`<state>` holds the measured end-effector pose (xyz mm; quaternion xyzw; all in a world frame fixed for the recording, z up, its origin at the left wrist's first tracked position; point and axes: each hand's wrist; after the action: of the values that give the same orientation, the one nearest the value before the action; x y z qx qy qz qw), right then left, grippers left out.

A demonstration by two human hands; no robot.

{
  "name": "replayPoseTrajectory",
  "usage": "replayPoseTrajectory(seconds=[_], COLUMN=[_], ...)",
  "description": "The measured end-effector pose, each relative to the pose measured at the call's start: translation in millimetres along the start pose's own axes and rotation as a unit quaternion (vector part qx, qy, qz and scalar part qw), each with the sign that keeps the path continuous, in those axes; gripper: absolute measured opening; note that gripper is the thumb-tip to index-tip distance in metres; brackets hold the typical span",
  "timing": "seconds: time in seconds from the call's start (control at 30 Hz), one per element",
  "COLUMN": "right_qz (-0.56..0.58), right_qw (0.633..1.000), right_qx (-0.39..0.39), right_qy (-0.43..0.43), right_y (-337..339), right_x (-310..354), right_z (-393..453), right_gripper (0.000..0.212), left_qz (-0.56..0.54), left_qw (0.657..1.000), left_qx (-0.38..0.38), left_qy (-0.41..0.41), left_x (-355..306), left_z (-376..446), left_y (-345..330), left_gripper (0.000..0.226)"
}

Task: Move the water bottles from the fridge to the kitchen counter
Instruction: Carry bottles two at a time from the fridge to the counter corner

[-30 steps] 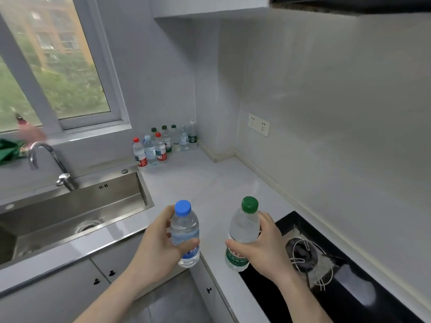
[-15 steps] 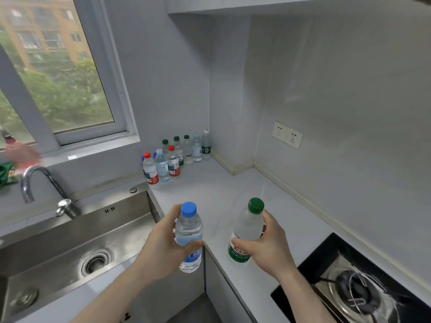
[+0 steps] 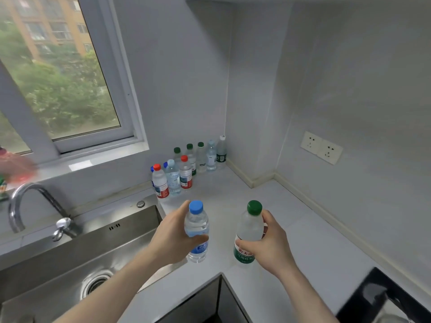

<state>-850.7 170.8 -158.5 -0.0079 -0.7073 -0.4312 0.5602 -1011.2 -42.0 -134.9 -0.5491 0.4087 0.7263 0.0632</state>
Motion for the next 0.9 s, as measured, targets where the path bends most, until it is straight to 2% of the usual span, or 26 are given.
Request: replayPoseTrajectory(seconds=[0.27,0.43,0.6,0.7,0.77,0.9], right_qz=[-0.010,-0.035,-0.076,-0.100,-0.114,-0.128], right_qw=[0.999,0.997,0.991,0.986,0.982,0.978], right_qx=[0.030,0.052,0.074,0.090,0.097,0.107], right_qy=[-0.032,-0.053,-0.083,-0.102,-0.115,-0.128], right_y=[-51.2,-77.8,-99.3,-112.5,-121.0,-133.7], right_x=[-14.0,-20.9,-28.5,-31.6,-33.9,-37.4], right_z=[132.5,193.3,236.1,254.6,261.9,267.0], right_gripper=[0.055,0.051,0.047,0.045,0.041,0.035], left_qz=[0.064,0.055,0.054,0.053,0.050,0.139], left_qw=[0.996,0.991,0.986,0.986,0.986,0.986], left_qx=[0.007,-0.029,-0.027,-0.062,-0.078,0.002], left_qy=[0.062,0.118,0.156,0.148,0.136,0.096], left_x=[48.1,76.9,97.3,98.8,90.8,76.4], left_z=[120.0,164.4,194.2,218.4,238.7,264.2], left_y=[-0.8,-13.0,-20.3,-15.8,-9.6,-5.6], left_gripper=[0.058,0.064,0.054,0.026,0.026,0.026])
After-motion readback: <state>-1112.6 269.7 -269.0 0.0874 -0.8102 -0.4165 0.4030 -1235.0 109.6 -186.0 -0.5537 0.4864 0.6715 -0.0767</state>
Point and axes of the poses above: each hand's wrist, its own z-axis towards the middle knuckle, its own y-axis out of the back of the hand, x = y × z, and after that the axes turned 11 degrees about -z, right-handed
